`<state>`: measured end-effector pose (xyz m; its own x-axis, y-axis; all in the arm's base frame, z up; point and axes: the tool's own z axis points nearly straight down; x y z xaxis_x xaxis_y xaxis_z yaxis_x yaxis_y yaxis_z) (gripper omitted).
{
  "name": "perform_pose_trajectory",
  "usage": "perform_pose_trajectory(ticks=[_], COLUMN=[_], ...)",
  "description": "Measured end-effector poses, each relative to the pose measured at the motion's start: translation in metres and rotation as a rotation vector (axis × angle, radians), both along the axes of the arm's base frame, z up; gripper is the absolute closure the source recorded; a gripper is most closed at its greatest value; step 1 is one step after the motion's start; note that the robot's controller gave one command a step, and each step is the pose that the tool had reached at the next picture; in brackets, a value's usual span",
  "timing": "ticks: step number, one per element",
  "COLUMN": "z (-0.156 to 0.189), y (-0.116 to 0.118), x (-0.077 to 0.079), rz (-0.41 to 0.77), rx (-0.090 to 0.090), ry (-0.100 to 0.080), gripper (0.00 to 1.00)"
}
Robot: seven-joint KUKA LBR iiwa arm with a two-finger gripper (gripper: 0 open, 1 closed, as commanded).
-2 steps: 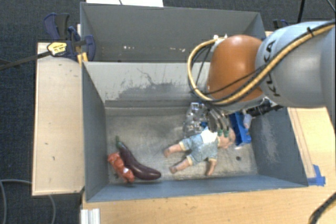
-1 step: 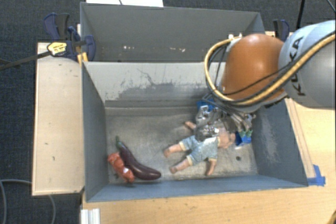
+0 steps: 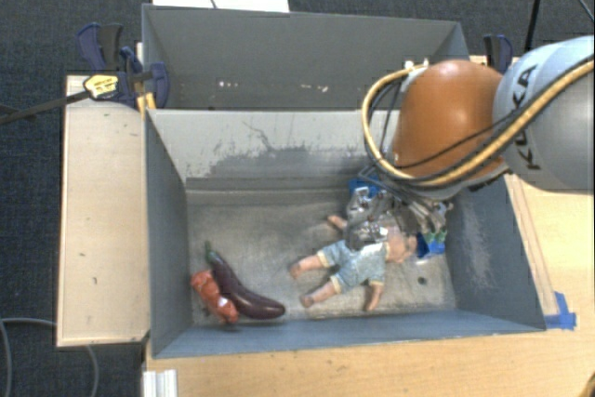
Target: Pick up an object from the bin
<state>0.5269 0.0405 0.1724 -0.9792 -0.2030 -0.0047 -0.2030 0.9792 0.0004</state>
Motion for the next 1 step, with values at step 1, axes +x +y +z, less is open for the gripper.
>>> perform_pose_trajectory(ticks=[1], z=[0.0269], y=[0.0023], x=[-0.008], rz=[0.018], rx=[-0.001], ry=[0.003], gripper=[1.0])
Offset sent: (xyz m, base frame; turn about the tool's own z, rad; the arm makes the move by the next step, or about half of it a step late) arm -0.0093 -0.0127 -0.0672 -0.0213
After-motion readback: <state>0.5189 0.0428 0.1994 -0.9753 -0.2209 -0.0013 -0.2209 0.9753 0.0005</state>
